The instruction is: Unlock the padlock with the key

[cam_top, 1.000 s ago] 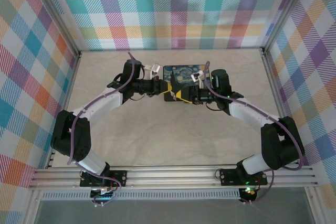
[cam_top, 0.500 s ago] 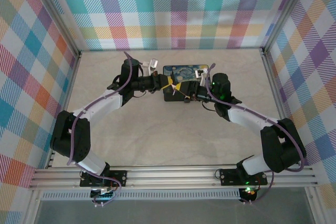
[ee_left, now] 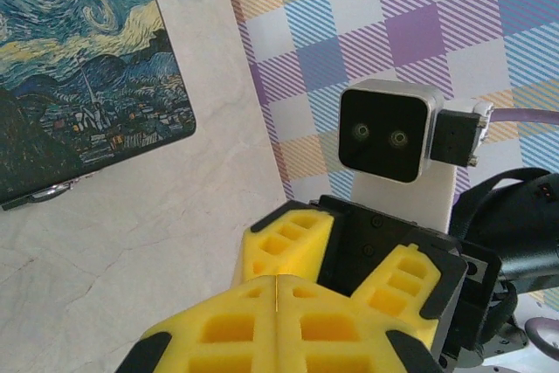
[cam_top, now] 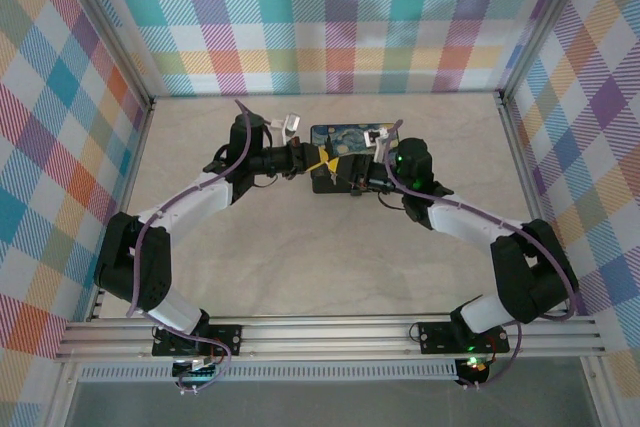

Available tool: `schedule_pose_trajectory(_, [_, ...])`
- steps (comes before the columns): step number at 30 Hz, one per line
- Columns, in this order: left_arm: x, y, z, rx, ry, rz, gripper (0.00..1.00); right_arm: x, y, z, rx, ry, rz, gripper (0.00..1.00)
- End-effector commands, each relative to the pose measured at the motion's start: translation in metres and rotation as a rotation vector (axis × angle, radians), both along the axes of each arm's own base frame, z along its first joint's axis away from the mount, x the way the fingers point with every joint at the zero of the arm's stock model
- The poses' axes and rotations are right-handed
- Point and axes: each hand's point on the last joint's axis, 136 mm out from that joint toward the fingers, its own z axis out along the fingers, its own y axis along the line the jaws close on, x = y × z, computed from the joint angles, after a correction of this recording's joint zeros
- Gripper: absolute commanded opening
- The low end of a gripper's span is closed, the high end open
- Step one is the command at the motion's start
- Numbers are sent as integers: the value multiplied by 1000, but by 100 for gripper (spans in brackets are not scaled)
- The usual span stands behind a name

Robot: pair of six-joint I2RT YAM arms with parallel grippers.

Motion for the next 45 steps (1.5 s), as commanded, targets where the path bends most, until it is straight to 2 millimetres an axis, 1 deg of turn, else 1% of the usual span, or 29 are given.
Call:
schedule_pose_trajectory(1, [-4, 4, 19, -26, -63, 2, 0, 0, 9, 20, 42, -59, 36, 30])
schedule_pose_trajectory(2, [-4, 5, 19, -25, -63, 6, 0, -1, 10, 19, 44, -49, 43, 27])
schedule_pose_trajectory(3, [-4, 6, 19, -24, -62, 12, 0, -1, 11, 24, 61, -68, 47, 24])
schedule_pose_trajectory(4, [-4, 7, 19, -25, -64, 16, 0, -2, 12, 24, 67, -63, 51, 20])
schedule_pose_trajectory(6, [-3, 9, 20, -31, -65, 29, 0, -3, 12, 22, 81, -49, 50, 15])
schedule_pose_trajectory(13, [-7, 10, 23, -44, -72, 21, 0, 0, 9, 21, 143, -25, 16, 8])
schedule_pose_trajectory(15, [-8, 11, 23, -45, -73, 22, 0, 1, 8, 22, 153, -26, 11, 4])
schedule_pose_trajectory(17, [-10, 12, 23, -45, -73, 20, 0, 1, 8, 23, 156, -33, 10, 2])
schedule_pose_trajectory(21, [-9, 15, 16, -21, -58, 43, 1, 0, 4, 22, 127, -36, -14, 0])
schedule_pose_trajectory(22, [-8, 17, 14, -14, -55, 51, 9, 0, 3, 19, 106, -28, -16, 0])
schedule_pose_trajectory(23, [-7, 17, 14, -10, -53, 58, 22, -2, 3, 17, 81, -28, -15, 0])
schedule_pose_trajectory(24, [-6, 18, 13, -8, -52, 64, 28, -3, 2, 16, 64, -29, -13, 0])
schedule_pose_trajectory(26, [-6, 18, 17, -12, -60, 61, 37, -7, 0, 9, 12, -19, -4, 0])
schedule_pose_trajectory(29, [-6, 17, 18, -5, -65, 52, 42, -12, -2, 3, -54, -14, 9, 0])
schedule_pose_trajectory(35, [-2, 23, 7, 78, -57, 82, 46, -18, -13, -11, -191, -12, 8, 0])
schedule_pose_trajectory(36, [-1, 24, 4, 101, -54, 92, 46, -19, -15, -14, -209, -8, 5, 0])
schedule_pose_trajectory(37, [0, 27, -3, 150, -46, 110, 46, -20, -19, -17, -230, -6, -2, 0])
schedule_pose_trajectory(40, [-5, 29, -23, 335, -70, 148, 46, -22, -38, -32, -296, 22, -34, 0])
schedule_pose_trajectory(42, [-10, 26, -38, 442, -87, 179, 48, -21, -59, -44, -344, 58, -77, 0])
schedule_pose_trajectory(45, [-20, 17, -63, 581, -125, 232, 52, -22, -96, -64, -430, 117, -158, 0])
